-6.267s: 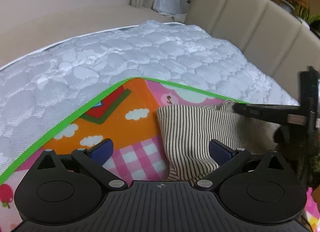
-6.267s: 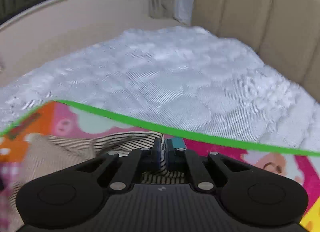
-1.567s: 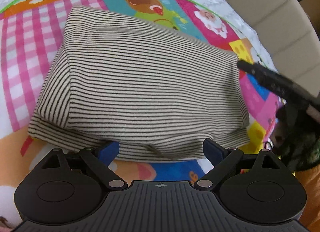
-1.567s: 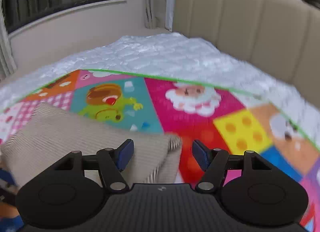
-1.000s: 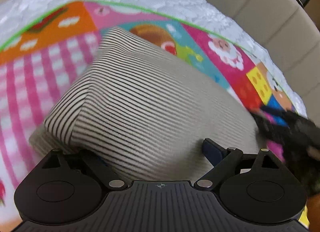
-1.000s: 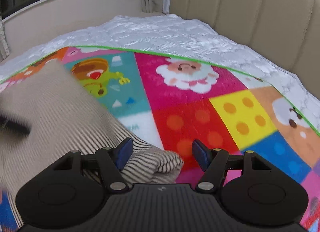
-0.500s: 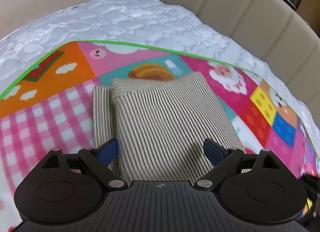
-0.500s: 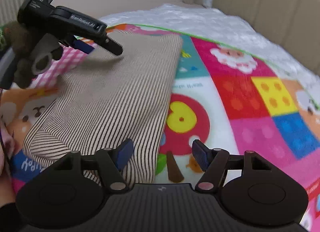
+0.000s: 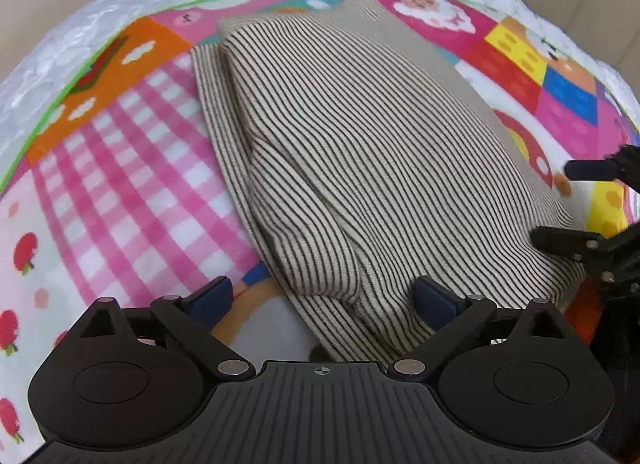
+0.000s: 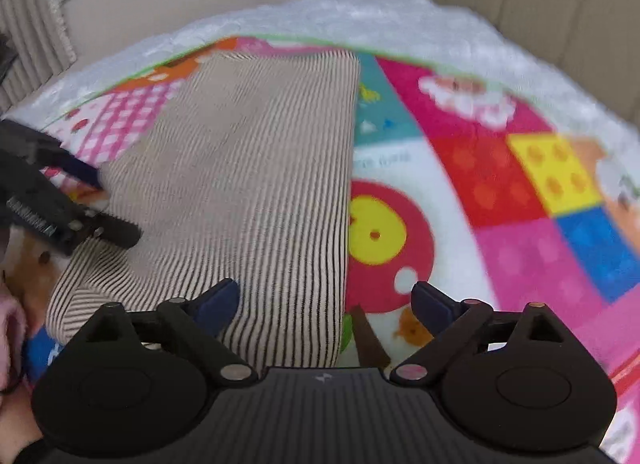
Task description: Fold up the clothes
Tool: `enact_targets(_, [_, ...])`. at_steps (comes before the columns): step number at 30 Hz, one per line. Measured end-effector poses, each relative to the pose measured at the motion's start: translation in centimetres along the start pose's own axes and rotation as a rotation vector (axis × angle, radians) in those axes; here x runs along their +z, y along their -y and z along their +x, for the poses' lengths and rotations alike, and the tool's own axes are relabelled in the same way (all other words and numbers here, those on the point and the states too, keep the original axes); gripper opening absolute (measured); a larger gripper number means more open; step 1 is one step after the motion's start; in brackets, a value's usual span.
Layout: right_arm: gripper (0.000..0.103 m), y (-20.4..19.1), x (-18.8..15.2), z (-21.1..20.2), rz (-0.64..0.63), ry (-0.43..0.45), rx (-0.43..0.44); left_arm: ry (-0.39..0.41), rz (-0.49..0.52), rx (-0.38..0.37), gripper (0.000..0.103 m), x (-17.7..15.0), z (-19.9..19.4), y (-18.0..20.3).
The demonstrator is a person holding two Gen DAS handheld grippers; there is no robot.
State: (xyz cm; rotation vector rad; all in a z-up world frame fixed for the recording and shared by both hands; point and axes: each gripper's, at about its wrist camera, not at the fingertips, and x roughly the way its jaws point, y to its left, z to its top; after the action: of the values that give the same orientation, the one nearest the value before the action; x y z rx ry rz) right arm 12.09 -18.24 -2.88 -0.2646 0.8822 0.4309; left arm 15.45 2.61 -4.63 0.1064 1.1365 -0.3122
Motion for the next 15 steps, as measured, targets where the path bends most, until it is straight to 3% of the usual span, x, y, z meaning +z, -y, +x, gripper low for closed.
enact_targets(2, [0.055, -1.2, -0.1, -1.5, -0.083, 0.043, -0.028, 0.010, -0.003, 0.003, 0.100, 0.0, -0.3, -0.1])
enact_targets(4, [0.037, -1.2, -0.1, -2.0, -0.068, 0.054, -0.077, 0.016, -0.007, 0.003, 0.099, -0.1, -0.6, -0.1])
enact_targets(7, [0.037, -0.7, -0.7, 0.1, -0.056, -0.064, -0.094, 0.022, -0.012, 0.004, 0.099, -0.1, -0.7, -0.2])
enact_targets(9, [0.037, -1.0, -1.4, 1.0, -0.087, -0.084, -0.105, 0.034, -0.007, 0.010, 0.099, -0.3, -1.2, -0.1])
enact_targets(12, [0.038, -2.0, -0.9, -0.6, -0.148, -0.021, -0.097, 0.065, -0.014, 0.007, 0.099, -0.5, -2.8, -0.3])
enact_targets(15, [0.060, -3.4, -0.6, -3.3, -0.224, 0.063, -0.002, 0.115, -0.003, -0.010, 0.099, -0.5, -4.8, -0.3])
